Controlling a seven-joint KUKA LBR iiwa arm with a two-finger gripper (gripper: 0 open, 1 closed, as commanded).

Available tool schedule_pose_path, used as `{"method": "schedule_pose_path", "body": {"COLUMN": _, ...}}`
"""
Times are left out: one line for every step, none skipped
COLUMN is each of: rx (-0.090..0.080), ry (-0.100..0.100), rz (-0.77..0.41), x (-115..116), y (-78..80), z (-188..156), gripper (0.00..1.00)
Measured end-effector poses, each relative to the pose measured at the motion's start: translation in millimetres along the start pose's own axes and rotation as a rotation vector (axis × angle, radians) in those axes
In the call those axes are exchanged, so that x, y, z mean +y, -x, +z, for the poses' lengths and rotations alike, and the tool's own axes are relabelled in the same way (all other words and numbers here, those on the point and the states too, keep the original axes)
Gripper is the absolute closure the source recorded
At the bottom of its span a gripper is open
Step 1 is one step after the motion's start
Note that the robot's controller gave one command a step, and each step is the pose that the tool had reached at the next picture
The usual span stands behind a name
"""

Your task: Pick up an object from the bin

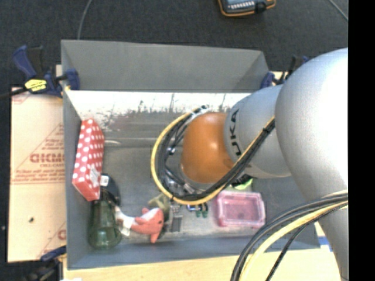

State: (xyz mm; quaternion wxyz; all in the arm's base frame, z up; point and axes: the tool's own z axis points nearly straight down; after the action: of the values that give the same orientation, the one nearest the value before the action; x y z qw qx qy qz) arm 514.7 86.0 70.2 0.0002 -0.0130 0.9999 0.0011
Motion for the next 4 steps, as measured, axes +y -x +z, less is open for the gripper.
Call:
{"method": "schedule_pose_path", "body": {"rx": -0.011, "ry": -0.004, "rz": -0.384, "x": 14.6, "y": -8.6, "z": -63.3, "gripper": 0.0}}
{"method": "schedule_pose_path", "body": {"rx": 0.002, "ry": -0.002, "rz": -0.241, "x": 40.2, "y": -23.1, "z": -28.7, "gripper": 0.0}}
{"method": "schedule_pose_path", "body": {"rx": -0.007, "ry": -0.005, "rz": -0.521, "x": 36.2, "y": -20.6, "z": 0.3, "gripper": 0.0}}
{"method": "schedule_pose_path", "body": {"rx": 0.001, "ry": -0.002, "rz": -0.464, "x": 44.7, "y": -26.6, "z": 0.2, "gripper": 1.0}}
